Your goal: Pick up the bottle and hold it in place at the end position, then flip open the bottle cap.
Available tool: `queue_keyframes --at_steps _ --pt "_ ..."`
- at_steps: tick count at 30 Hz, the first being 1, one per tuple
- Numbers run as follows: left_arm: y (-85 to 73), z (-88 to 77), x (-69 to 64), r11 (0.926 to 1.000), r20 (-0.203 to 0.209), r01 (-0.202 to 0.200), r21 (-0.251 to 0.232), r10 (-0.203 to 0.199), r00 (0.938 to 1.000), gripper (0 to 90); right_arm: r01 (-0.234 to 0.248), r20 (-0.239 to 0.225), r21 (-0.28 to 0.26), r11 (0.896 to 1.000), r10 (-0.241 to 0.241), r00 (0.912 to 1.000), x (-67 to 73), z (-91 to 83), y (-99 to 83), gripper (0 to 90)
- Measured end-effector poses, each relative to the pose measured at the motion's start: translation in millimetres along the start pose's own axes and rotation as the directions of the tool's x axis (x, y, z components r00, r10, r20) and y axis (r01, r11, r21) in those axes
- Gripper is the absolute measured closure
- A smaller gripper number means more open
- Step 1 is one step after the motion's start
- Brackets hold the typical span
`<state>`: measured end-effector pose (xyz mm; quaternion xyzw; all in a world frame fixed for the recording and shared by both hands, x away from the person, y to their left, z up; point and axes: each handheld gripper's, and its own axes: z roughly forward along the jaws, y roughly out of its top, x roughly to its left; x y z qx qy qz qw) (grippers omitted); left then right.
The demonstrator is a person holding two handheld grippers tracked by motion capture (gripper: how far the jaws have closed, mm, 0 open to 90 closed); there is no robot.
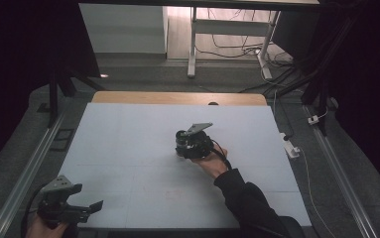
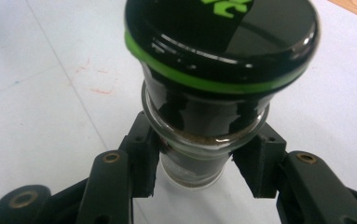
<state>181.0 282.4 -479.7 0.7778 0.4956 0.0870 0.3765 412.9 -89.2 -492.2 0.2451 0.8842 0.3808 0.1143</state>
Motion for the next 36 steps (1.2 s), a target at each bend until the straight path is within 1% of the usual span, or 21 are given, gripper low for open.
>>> queue_keyframes --at_steps 5,10,12,15,19,29,34,36 --pt "-0.1 -0.1 0.1 1.0000 0.001 -0.002 0.000 0.002 1.0000 1.2 0.012 0.009 0.000 1.000 -0.012 0.9999 -1.9 7.4 -0.2 52.7" --pt "-0.2 -0.3 0.3 1.0000 0.002 -0.001 -0.001 0.001 1.0000 1.2 0.011 0.012 0.014 1.000 -0.011 0.9999 -4.0 13.5 -2.8 52.7" --pt "-0.1 -0.2 0.2 1.0000 0.002 -0.002 -0.001 0.002 1.0000 1.2 0.013 0.016 0.012 1.000 -0.013 0.9998 -4.8 15.0 -4.0 52.7" --pt "-0.2 -0.4 0.3 1.0000 0.002 -0.003 -0.001 0.003 1.0000 1.2 0.008 0.016 0.005 1.000 -0.008 0.9998 -5.8 15.5 -4.4 52.7" --pt "-0.2 -0.3 0.2 1.0000 0.001 -0.003 0.000 0.003 1.0000 1.3 0.023 0.020 0.002 1.000 -0.023 0.9995 -4.7 15.4 -5.5 52.7" --pt "0.1 -0.3 -0.7 1.0000 -0.003 -0.001 0.000 0.001 1.0000 1.4 0.016 0.016 -0.007 1.000 -0.016 0.9997 -5.1 15.6 -6.9 52.7" --pt "0.2 -0.4 1.3 0.9999 0.002 0.012 -0.001 -0.012 0.9999 1.4 0.019 0.011 -0.004 1.000 -0.019 0.9998 -5.9 15.6 -6.7 52.6" --pt "0.3 -0.7 1.8 0.9998 0.010 0.017 -0.003 -0.017 0.9998 0.9 0.018 0.010 -0.005 1.000 -0.018 0.9998 -6.1 15.7 -6.7 52.7"
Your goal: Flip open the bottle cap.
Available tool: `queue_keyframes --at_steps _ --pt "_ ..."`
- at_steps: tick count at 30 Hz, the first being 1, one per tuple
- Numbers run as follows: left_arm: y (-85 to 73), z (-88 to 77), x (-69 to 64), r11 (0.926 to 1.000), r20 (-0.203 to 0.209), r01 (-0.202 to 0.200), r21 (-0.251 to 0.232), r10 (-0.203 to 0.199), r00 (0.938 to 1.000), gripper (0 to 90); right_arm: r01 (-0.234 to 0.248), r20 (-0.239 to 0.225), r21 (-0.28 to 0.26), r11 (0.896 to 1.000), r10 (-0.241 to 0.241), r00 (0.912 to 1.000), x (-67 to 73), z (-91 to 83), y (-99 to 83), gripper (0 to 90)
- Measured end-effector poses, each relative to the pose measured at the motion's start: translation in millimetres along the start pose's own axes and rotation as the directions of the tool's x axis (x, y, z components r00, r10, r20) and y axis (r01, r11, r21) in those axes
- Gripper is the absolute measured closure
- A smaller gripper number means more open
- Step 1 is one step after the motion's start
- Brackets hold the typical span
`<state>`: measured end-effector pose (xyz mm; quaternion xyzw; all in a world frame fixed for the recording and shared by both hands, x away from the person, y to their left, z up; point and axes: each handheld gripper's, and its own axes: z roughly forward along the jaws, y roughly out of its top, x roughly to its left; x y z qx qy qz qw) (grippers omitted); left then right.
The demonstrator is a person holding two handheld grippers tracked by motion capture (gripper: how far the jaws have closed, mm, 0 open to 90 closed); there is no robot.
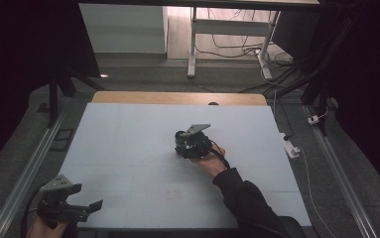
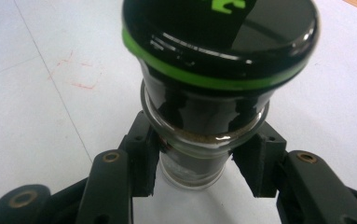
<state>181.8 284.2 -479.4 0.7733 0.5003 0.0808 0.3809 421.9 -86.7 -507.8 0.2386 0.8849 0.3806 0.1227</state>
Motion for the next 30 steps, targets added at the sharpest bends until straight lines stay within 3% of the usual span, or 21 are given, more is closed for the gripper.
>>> queue_keyframes --at_steps 11,18,21,26,30 --pt "5.0 1.9 -3.4 0.9996 0.015 -0.025 -0.014 0.025 0.9996 0.4 0.002 0.000 0.000 1.000 -0.002 1.0000 -0.2 0.0 -0.2 52.7" --pt "10.4 4.8 -5.1 0.9984 0.051 -0.053 -0.022 0.054 0.9972 0.0 0.001 -0.002 0.001 1.000 -0.001 1.0000 -0.5 -0.1 -0.2 52.7" --pt "14.1 7.9 -6.2 0.9957 0.076 -0.086 -0.035 0.088 0.9932 0.0 -0.001 -0.005 0.002 1.000 0.001 1.0000 -0.6 -0.1 -0.1 52.6" --pt "21.7 13.4 -8.5 0.9933 0.129 -0.105 -0.049 0.110 0.9856 0.0 0.001 -0.008 0.002 1.000 -0.001 1.0000 -1.1 0.0 0.0 52.6" --pt "29.3 18.9 -9.9 0.9909 0.145 -0.120 -0.061 0.127 0.9812 0.0 0.003 -0.010 0.002 1.000 -0.003 0.9999 -1.4 0.0 0.0 52.6"
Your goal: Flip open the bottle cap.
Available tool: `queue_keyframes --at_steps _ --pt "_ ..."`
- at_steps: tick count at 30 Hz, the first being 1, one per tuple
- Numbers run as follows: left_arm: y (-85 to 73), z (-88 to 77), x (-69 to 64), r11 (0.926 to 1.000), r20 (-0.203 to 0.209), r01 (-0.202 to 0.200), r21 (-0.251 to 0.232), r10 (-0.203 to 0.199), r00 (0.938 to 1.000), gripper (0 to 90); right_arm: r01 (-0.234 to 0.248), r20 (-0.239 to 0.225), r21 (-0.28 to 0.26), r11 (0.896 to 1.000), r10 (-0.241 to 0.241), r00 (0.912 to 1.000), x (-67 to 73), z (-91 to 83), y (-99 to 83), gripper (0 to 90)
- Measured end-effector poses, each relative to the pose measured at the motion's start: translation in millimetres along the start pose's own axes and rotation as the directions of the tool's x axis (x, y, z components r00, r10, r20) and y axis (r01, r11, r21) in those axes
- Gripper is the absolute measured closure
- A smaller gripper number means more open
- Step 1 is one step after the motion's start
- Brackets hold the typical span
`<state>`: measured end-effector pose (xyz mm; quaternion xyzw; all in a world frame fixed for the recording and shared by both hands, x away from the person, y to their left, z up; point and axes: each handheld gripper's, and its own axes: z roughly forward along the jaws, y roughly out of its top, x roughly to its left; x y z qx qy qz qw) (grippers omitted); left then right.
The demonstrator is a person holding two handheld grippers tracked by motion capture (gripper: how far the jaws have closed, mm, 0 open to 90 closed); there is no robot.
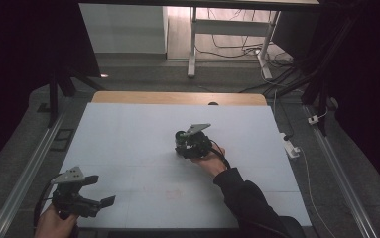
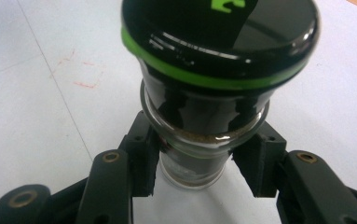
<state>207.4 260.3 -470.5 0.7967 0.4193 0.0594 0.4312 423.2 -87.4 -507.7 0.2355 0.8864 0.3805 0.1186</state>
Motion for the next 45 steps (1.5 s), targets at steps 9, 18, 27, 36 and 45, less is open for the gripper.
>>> queue_keyframes --at_steps 9,18,27,36,45 --pt "15.3 15.1 2.2 0.9996 0.015 -0.026 -0.015 0.026 0.9995 0.0 0.005 -0.007 0.001 1.000 -0.005 1.0000 -1.0 0.0 0.0 52.7" --pt "37.1 32.4 6.5 0.9982 0.017 -0.049 -0.034 0.050 0.9986 0.0 0.005 -0.010 -0.005 1.000 -0.005 0.9999 -1.3 0.2 -0.6 52.6" --pt "57.3 55.3 5.0 0.9942 0.006 -0.107 -0.004 0.107 0.9942 0.0 0.007 -0.011 -0.005 1.000 -0.007 0.9999 -1.3 0.3 -0.7 52.6" --pt "79.3 75.8 3.5 0.9868 0.002 -0.161 0.012 0.161 0.9869 0.0 0.012 -0.011 -0.005 1.000 -0.012 0.9999 -1.4 0.2 -0.9 52.6" --pt "97.7 96.5 4.0 0.9814 0.023 -0.192 -0.003 0.192 0.9811 0.0 0.012 -0.011 -0.004 1.000 -0.012 0.9999 -1.2 0.1 -1.0 52.6"
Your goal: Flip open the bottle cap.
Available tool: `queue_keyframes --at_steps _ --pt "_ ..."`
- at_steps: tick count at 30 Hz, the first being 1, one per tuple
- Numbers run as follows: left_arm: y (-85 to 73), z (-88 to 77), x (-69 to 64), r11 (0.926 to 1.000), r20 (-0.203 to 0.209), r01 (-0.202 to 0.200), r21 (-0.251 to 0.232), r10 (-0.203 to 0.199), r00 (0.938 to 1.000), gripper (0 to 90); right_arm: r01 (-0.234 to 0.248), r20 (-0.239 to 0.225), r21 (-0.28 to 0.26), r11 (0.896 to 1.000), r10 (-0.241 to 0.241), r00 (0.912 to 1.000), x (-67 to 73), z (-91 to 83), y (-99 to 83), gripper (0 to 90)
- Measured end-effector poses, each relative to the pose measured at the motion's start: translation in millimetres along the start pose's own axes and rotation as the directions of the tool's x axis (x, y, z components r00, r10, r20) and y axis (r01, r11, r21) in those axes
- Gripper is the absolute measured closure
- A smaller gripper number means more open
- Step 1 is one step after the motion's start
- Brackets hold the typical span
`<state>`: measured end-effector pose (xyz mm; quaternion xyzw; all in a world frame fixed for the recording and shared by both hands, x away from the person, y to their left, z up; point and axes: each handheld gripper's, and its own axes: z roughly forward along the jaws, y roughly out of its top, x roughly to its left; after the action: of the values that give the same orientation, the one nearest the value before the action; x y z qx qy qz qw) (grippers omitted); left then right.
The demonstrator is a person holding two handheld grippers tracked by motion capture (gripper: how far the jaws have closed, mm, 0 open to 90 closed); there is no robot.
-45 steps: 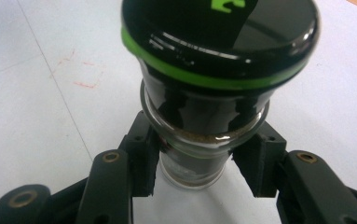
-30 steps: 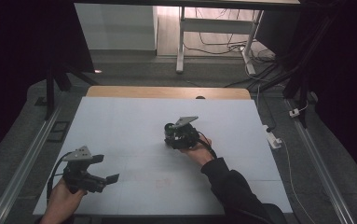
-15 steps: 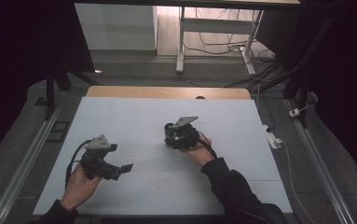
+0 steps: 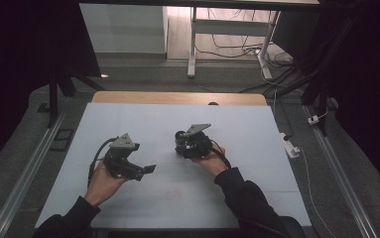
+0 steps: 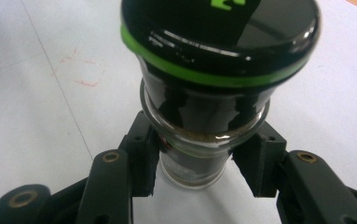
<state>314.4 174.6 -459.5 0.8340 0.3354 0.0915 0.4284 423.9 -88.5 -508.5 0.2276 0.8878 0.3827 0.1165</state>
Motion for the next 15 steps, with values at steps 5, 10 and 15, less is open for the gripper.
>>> queue_keyframes --at_steps 5,10,15 --pt "10.2 13.2 4.2 0.9999 0.011 -0.015 -0.006 0.015 0.9998 0.0 0.000 0.000 0.000 1.000 0.000 1.0000 0.1 0.0 -0.1 52.6" --pt "17.9 24.9 8.5 0.9995 0.002 -0.032 0.007 0.032 0.9995 0.0 0.002 0.001 -0.001 1.000 -0.002 1.0000 0.0 0.0 -0.2 52.6" --pt "23.3 33.2 14.6 0.9996 0.005 -0.030 -0.002 0.030 0.9995 0.0 -0.001 0.000 -0.002 1.000 0.001 1.0000 0.2 0.1 -0.3 52.6"
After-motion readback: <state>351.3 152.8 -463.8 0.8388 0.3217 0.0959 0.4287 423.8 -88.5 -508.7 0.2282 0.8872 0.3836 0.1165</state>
